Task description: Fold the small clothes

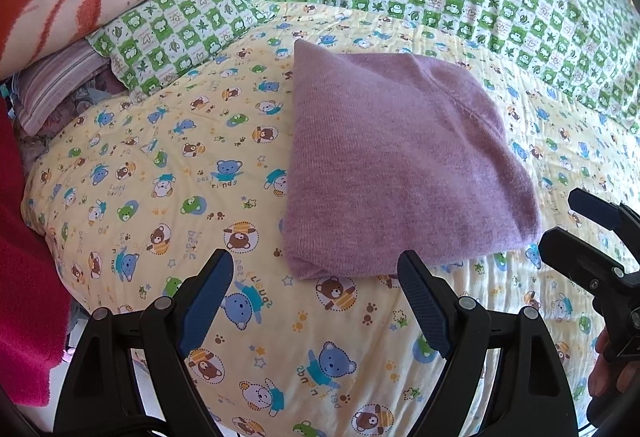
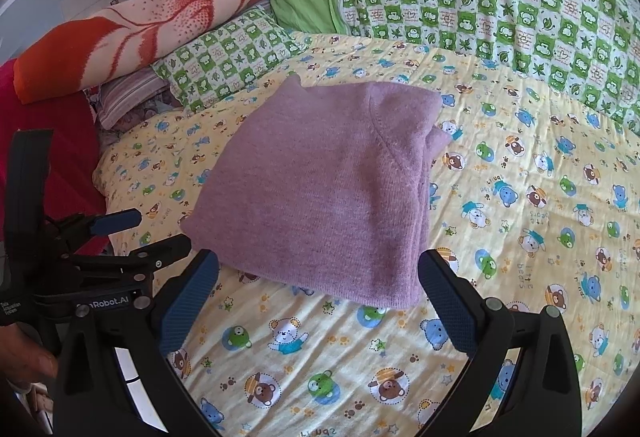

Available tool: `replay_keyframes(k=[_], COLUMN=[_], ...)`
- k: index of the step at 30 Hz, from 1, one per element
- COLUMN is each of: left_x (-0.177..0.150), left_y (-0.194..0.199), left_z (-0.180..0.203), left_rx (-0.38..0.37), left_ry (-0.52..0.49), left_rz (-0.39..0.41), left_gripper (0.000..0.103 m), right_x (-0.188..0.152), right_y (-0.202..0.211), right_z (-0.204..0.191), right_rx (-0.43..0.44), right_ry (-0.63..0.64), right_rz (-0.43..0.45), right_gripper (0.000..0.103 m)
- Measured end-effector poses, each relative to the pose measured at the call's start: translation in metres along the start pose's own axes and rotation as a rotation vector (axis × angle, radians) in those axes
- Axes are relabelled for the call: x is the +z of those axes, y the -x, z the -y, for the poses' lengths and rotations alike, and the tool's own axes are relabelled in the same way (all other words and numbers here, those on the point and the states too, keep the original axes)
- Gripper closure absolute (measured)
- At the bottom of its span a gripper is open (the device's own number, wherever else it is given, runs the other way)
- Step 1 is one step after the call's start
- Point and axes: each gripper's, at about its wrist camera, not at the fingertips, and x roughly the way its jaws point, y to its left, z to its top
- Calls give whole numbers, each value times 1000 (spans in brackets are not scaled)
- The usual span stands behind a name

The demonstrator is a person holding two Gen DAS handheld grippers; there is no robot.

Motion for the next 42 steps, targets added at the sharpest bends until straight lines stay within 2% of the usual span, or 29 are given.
replay_keyframes(k=[19, 42], left_x=[18, 38], left_y=[-5, -18], left_z=[5, 3], left_rx=[26, 29], left_ry=[-5, -12], left_rz=[21, 6], left_gripper=[18, 18], right_x=[12, 25], right_y=[-4, -14], right_z=[9, 27], right_rx=[-4, -15], right_ry=[-14, -71], right_rz=[16, 9], right_gripper=[3, 3])
